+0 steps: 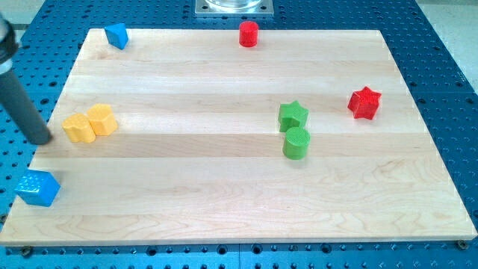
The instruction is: Drag the yellow blocks towards the center of the board
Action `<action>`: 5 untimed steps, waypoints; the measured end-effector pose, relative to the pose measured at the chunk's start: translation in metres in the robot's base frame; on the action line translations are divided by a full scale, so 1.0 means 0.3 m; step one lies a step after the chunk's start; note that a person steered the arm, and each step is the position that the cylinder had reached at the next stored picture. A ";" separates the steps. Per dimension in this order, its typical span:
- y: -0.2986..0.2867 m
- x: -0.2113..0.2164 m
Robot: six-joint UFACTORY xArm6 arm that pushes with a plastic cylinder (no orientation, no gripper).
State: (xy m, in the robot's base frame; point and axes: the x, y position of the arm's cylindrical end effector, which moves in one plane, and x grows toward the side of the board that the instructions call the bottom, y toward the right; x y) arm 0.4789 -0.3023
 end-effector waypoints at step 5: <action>0.247 -0.047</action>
State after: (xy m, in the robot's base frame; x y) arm 0.4647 -0.2281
